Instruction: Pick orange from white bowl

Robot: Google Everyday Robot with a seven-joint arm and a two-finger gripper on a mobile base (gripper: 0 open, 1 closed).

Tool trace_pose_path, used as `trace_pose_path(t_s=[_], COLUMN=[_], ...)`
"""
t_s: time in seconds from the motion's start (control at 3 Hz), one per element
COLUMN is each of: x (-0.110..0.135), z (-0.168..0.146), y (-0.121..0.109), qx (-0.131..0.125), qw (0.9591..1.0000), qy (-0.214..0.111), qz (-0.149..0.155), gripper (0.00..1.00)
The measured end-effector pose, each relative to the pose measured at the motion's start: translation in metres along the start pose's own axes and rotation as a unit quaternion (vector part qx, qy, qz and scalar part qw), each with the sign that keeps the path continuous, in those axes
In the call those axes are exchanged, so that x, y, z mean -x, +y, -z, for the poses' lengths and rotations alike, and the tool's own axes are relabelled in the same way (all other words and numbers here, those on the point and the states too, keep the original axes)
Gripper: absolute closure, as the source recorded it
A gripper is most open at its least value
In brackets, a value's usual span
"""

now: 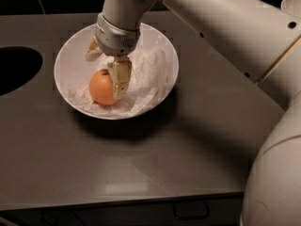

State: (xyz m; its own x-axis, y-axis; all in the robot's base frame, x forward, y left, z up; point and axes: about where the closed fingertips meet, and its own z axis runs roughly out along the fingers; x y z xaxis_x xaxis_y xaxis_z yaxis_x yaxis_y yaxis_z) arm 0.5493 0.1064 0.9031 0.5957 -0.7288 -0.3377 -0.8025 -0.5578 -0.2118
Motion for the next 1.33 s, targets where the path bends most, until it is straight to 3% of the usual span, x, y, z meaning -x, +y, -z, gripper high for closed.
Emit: trace_pose_path(t_s=[1.33], x=[-0.0039], z=[-0.011], y=[0.0032], qx=[0.01], qw=[0.9999], qy=[-0.011], qz=[-0.006], gripper=[0.21])
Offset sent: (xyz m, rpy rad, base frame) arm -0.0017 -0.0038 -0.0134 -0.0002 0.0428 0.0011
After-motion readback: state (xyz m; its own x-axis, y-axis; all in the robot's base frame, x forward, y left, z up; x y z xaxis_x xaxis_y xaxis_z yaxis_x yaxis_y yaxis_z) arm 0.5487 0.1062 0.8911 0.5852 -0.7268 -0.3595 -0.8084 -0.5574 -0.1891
